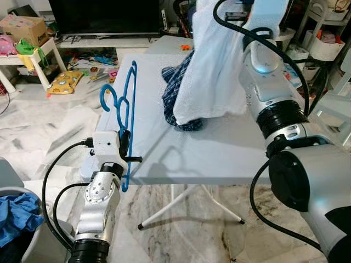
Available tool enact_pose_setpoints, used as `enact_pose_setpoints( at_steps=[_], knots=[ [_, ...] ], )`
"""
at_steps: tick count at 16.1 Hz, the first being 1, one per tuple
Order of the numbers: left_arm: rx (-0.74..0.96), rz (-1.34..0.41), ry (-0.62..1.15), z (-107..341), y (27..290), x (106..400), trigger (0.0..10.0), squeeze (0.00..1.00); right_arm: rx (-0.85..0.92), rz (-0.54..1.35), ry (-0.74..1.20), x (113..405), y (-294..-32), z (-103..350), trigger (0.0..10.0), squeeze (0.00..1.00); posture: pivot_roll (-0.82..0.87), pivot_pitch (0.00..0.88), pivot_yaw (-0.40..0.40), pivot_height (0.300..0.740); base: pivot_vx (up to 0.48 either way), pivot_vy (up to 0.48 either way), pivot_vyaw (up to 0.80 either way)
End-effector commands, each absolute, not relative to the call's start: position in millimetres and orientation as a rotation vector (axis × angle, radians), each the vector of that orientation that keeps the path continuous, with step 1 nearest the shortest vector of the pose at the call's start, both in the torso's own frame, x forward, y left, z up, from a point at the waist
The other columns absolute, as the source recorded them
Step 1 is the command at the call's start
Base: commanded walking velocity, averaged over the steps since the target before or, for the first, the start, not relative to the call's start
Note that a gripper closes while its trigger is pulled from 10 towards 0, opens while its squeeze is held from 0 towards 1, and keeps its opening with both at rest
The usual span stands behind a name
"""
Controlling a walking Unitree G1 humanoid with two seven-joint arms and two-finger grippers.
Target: Hang hanger
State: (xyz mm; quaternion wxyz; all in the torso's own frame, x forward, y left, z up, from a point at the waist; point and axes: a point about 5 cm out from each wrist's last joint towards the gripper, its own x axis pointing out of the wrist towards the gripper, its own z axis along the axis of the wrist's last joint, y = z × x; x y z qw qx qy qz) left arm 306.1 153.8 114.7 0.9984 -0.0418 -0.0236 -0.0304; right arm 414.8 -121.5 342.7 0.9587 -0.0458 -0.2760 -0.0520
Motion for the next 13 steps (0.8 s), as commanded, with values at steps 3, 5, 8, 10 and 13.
enact_pose_setpoints(
  at_steps=[3,5,8,10,13],
  knots=[
    [-0.069,-0.030,0.000,105.1,156.9,307.1,10.0,0.00,-0.147,-0.098,-0.619,412.7,-118.3,350.5,0.0,0.00,-0.10,0.000,-0.056,0.740,0.000,0.000,0.00],
    [-0.070,-0.026,0.004,102.0,156.2,304.8,10.0,0.00,-0.319,0.120,-0.268,421.0,-92.3,264.5,7.1,0.00,-0.10,0.000,-0.059,0.740,0.000,0.000,0.00],
    [-0.071,-0.035,0.013,100.3,154.4,304.6,10.0,0.00,-0.382,0.257,0.138,409.0,-91.5,175.3,10.0,0.00,-0.10,0.000,-0.058,0.740,0.000,0.000,0.00],
    [-0.071,-0.038,0.013,100.4,154.1,305.1,10.0,0.00,-0.330,0.265,0.196,402.3,-98.8,153.8,10.0,1.00,-0.10,0.000,-0.057,0.740,0.000,0.000,0.00],
    [-0.068,-0.039,0.019,99.3,154.8,304.4,10.0,0.00,-0.293,0.270,0.219,398.9,-109.9,143.6,10.0,1.00,-0.10,0.000,-0.056,0.740,0.000,0.000,0.00]
  ],
)
